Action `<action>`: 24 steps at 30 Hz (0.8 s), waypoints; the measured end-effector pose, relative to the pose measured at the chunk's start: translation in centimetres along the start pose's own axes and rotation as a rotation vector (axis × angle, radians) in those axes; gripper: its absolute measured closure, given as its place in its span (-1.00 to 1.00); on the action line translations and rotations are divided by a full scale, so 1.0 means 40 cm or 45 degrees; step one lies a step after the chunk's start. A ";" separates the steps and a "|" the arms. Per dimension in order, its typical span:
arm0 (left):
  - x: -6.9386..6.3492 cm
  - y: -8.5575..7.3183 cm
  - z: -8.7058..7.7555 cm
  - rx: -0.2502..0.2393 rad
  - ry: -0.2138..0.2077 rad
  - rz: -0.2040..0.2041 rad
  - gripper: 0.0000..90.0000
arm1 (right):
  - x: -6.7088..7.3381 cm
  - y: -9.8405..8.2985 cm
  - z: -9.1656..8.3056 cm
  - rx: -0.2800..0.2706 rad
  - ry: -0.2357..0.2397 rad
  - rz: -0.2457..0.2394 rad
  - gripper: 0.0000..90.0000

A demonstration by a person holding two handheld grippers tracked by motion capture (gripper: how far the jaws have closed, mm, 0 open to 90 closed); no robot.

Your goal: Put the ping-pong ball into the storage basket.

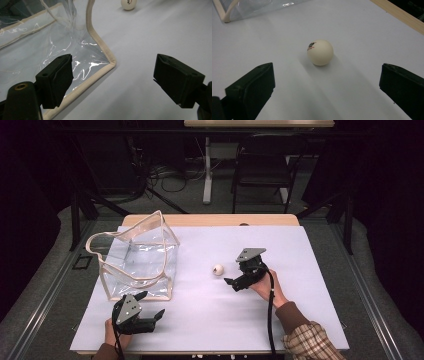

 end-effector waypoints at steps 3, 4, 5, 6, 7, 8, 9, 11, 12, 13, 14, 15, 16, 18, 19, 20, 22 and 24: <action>0.000 0.000 0.000 -0.002 -0.001 0.000 -0.64 | -0.005 0.006 0.009 0.004 0.001 0.007 -1.00; 0.001 0.000 0.000 0.000 -0.001 0.003 -0.64 | -0.010 0.010 0.014 0.008 0.005 0.010 -1.00; 0.000 0.000 0.000 -0.002 -0.002 0.000 -0.64 | -0.012 0.013 0.018 0.002 0.007 0.012 -1.00; 0.000 0.000 0.000 -0.002 -0.002 0.000 -0.64 | -0.012 0.013 0.018 0.002 0.007 0.012 -1.00; 0.000 0.000 0.000 -0.002 -0.001 0.000 -0.64 | -0.012 0.015 0.020 0.004 0.008 0.018 -1.00; 0.001 0.000 -0.001 -0.001 -0.001 0.001 -0.64 | -0.013 0.016 0.022 0.004 0.011 0.024 -1.00; 0.001 0.000 0.000 -0.003 -0.002 -0.003 -0.64 | -0.013 0.018 0.026 0.000 0.015 0.023 -1.00; 0.001 0.000 0.000 -0.003 -0.002 -0.001 -0.64 | -0.011 0.022 0.031 -0.002 0.013 0.019 -1.00; 0.000 0.000 0.000 -0.004 -0.002 0.001 -0.64 | -0.009 0.024 0.034 0.002 0.016 0.016 -1.00; 0.000 0.000 0.000 -0.005 0.001 0.001 -0.64 | -0.007 0.025 0.036 0.008 0.018 0.014 -1.00; 0.000 0.000 0.000 -0.006 0.000 -0.001 -0.64 | -0.006 0.026 0.039 0.007 0.020 0.009 -1.00; 0.001 0.000 0.000 -0.004 0.000 0.002 -0.64 | -0.005 0.029 0.045 0.008 0.027 0.015 -1.00; 0.001 0.000 0.000 -0.004 0.000 0.002 -0.64 | -0.005 0.029 0.045 0.008 0.027 0.015 -1.00; 0.001 0.001 0.001 -0.005 -0.001 0.003 -0.64 | -0.005 0.033 0.050 0.004 0.026 0.014 -1.00; 0.001 0.001 0.001 -0.007 -0.001 0.003 -0.64 | -0.004 0.034 0.051 0.006 0.025 0.019 -1.00; 0.001 0.001 0.000 -0.005 -0.002 0.003 -0.64 | -0.004 0.036 0.054 0.004 0.027 0.021 -1.00; 0.001 0.000 0.000 -0.007 0.001 0.000 -0.64 | -0.004 0.040 0.060 0.004 0.033 0.030 -1.00; 0.001 0.000 0.000 -0.008 0.000 -0.003 -0.64 | -0.003 0.043 0.064 0.009 0.033 0.029 -1.00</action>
Point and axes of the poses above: each handheld gripper's, and its own axes: z roughly forward along the jaws, y roughly out of its top, x roughly to its left, the point moved 1 cm from there along z, roughly forward along the jaws, and after that the axes turned 11 degrees about -y, right-handed, at the moved point
